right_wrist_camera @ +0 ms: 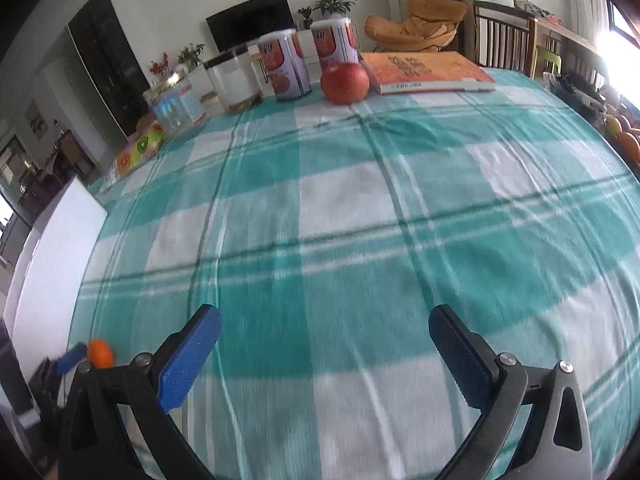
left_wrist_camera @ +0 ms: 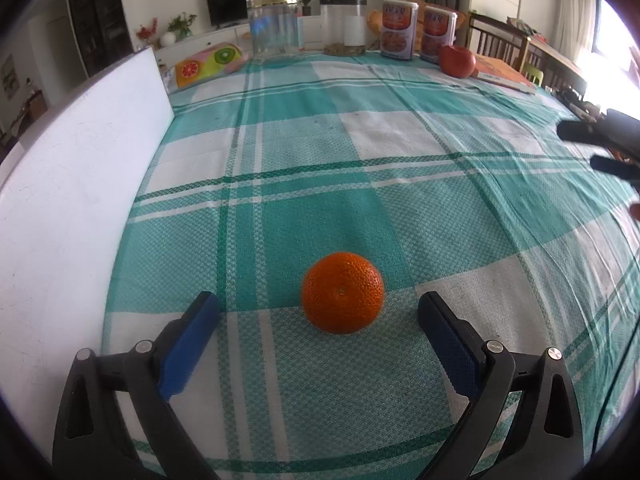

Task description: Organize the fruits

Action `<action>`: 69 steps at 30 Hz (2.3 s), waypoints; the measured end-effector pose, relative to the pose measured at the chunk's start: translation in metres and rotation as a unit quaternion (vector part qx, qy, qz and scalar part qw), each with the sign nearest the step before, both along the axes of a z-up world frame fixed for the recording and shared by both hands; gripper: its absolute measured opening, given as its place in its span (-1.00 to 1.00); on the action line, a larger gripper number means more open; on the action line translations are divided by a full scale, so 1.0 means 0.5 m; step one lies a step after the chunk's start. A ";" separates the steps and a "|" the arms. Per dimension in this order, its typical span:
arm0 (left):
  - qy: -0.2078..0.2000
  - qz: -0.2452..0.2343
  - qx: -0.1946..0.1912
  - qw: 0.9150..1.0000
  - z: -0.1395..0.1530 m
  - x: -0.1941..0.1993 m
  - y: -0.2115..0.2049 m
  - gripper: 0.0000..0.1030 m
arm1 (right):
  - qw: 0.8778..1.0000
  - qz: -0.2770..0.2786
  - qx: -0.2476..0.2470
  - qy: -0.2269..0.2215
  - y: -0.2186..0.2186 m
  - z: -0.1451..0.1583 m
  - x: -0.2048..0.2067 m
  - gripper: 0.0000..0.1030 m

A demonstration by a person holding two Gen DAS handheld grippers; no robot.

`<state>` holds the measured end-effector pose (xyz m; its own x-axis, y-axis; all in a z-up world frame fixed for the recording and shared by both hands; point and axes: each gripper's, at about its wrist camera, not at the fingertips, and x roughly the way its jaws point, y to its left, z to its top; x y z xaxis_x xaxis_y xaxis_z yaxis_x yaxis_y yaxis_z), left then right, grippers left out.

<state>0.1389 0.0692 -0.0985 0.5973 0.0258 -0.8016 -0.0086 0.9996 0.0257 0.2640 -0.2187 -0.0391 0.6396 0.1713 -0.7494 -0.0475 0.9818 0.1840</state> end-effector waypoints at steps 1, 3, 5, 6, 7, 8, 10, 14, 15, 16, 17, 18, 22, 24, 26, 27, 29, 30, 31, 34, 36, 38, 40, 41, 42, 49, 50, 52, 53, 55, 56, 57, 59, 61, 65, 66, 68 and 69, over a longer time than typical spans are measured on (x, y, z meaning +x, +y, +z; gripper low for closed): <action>0.000 0.000 0.000 1.000 0.000 0.000 0.000 0.94 | 1.000 -0.007 -0.009 -0.011 -0.003 0.010 0.053 1.00; 0.000 0.000 -0.002 1.000 0.000 0.000 0.001 0.94 | 0.999 -0.016 -0.030 -0.022 -0.001 0.024 0.159 1.00; 0.000 0.000 -0.003 1.000 0.000 0.000 0.002 0.94 | 0.998 -0.011 -0.054 -0.028 0.016 0.034 0.249 1.00; 0.000 0.000 -0.003 1.000 0.000 0.000 0.002 0.94 | 0.997 -0.006 -0.071 -0.030 0.029 0.035 0.289 1.00; 0.000 0.000 -0.004 1.000 0.000 0.001 0.002 0.94 | 0.996 0.000 -0.088 -0.032 0.043 0.035 0.325 0.99; 0.000 0.000 -0.004 1.000 0.000 0.001 0.002 0.94 | 0.994 0.004 -0.104 -0.032 0.057 0.032 0.358 0.99; 0.000 0.000 -0.005 1.000 0.000 0.002 0.003 0.94 | 0.991 0.017 -0.130 -0.030 0.083 0.020 0.416 0.99; 0.000 0.000 -0.005 1.000 0.000 0.002 0.003 0.94 | 0.984 0.028 -0.178 0.010 0.121 -0.030 0.488 0.98; 0.000 0.000 -0.005 1.000 0.000 0.002 0.003 0.94 | 0.984 0.024 -0.178 0.019 0.121 -0.040 0.499 0.94; 0.000 0.000 -0.004 1.000 0.000 0.002 0.003 0.94 | 0.985 0.017 -0.169 0.026 0.116 -0.045 0.507 0.77; 0.000 0.000 -0.004 1.000 0.000 0.002 0.003 0.94 | 0.986 0.003 -0.165 0.028 0.109 -0.047 0.511 0.56; 0.000 0.001 -0.005 1.000 0.000 0.002 0.003 0.94 | 0.985 -0.012 -0.169 0.024 0.101 -0.046 0.511 0.38; 0.000 0.001 -0.004 1.000 0.000 0.002 0.003 0.95 | 0.990 -0.015 -0.136 0.024 0.065 -0.043 0.482 0.22; 0.000 0.001 -0.003 1.000 0.000 0.002 0.003 0.95 | 0.992 -0.015 -0.126 0.014 0.051 -0.033 0.450 0.21; 0.000 0.001 -0.003 1.000 0.000 0.001 0.003 0.95 | 0.993 -0.012 -0.115 0.002 0.039 -0.014 0.411 0.17; -0.001 0.001 -0.003 1.000 0.000 0.001 0.003 0.95 | 0.994 -0.010 -0.106 -0.002 0.031 -0.004 0.387 0.16; -0.001 0.001 -0.003 1.000 0.000 0.001 0.003 0.95 | 0.997 -0.001 -0.083 -0.003 0.019 0.013 0.337 -0.09; -0.001 0.001 -0.003 1.000 0.000 0.001 0.003 0.95 | 0.997 0.007 -0.075 -0.002 0.015 0.022 0.307 -0.28; -0.001 0.001 -0.002 1.000 0.000 0.001 0.003 0.95 | 0.997 0.016 -0.071 0.002 0.012 0.027 0.278 -1.00; -0.001 0.002 0.000 1.000 0.000 0.001 0.001 0.96 | 0.997 0.044 -0.052 0.025 0.002 0.021 0.189 -0.98; -0.001 0.002 0.001 1.000 0.000 0.000 0.000 0.96 | 0.999 0.048 -0.010 0.018 -0.030 0.015 0.120 -0.97; -0.001 0.003 0.002 1.000 0.000 0.000 0.000 0.96 | 1.000 0.029 0.007 0.000 -0.071 0.012 0.069 -0.65; -0.001 0.003 0.003 1.000 0.001 0.001 -0.001 0.96 | 1.000 0.008 0.009 -0.003 -0.100 0.005 0.048 0.29; -0.001 0.003 0.003 1.000 0.001 0.001 -0.001 0.97 | 1.000 0.006 0.014 -0.001 -0.106 0.007 0.041 0.79; -0.001 0.003 0.003 1.000 0.000 0.001 -0.001 0.97 | 1.000 0.011 0.018 -0.006 -0.106 0.011 0.041 0.83; -0.001 0.003 0.003 1.000 0.000 0.001 -0.001 0.97 | 0.994 0.101 -0.031 -0.006 0.062 0.014 0.182 1.00; -0.001 0.003 0.003 1.000 0.000 0.001 -0.001 0.97 | 0.992 0.112 -0.061 0.012 0.100 -0.006 0.209 0.99; -0.001 0.003 0.003 1.000 0.000 0.001 0.000 0.97 | 0.989 0.105 -0.093 0.051 0.143 -0.045 0.249 0.77; -0.001 0.003 0.002 1.000 0.000 0.001 -0.001 0.97 | 0.992 0.082 -0.083 0.048 0.140 -0.048 0.257 0.49; -0.001 0.003 0.002 1.000 0.000 0.000 0.000 0.97 | 0.996 0.062 0.018 0.055 0.104 -0.053 0.261 0.33; -0.001 0.003 0.002 1.000 0.000 0.000 -0.001 0.97 | 0.996 0.050 0.041 0.057 0.091 -0.056 0.255 0.32; -0.001 0.003 0.002 1.000 0.000 0.001 0.000 0.97 | 0.997 0.045 0.044 0.051 0.084 -0.055 0.242 0.33; -0.001 0.003 0.001 1.000 0.000 0.001 0.000 0.97 | 0.996 0.054 0.048 0.045 0.074 -0.053 0.206 0.32; -0.001 0.003 -0.001 1.000 0.000 0.001 0.001 0.97 | 0.995 0.062 0.064 0.047 0.064 -0.049 0.162 0.32; -0.001 0.003 -0.001 1.000 0.000 0.001 0.001 0.97 | 0.990 0.069 0.111 0.061 0.029 -0.051 0.051 0.32; -0.001 0.003 -0.001 1.000 0.000 0.001 0.001 0.97 | 0.988 0.068 0.124 0.064 0.022 -0.052 0.020 0.32; -0.001 0.003 -0.001 1.000 0.000 0.001 0.001 0.97 | 0.985 0.062 0.147 0.066 0.010 -0.053 -0.042 0.33; -0.001 0.003 -0.001 1.000 0.000 0.001 0.001 0.97 | 0.984 0.059 0.158 0.065 0.006 -0.054 -0.075 0.33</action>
<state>0.1395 0.0697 -0.0987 0.5985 0.0278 -0.8006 -0.0152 0.9996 0.0233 0.2265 -0.2158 -0.0660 0.5032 0.4757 -0.7214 -0.1126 0.8638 0.4911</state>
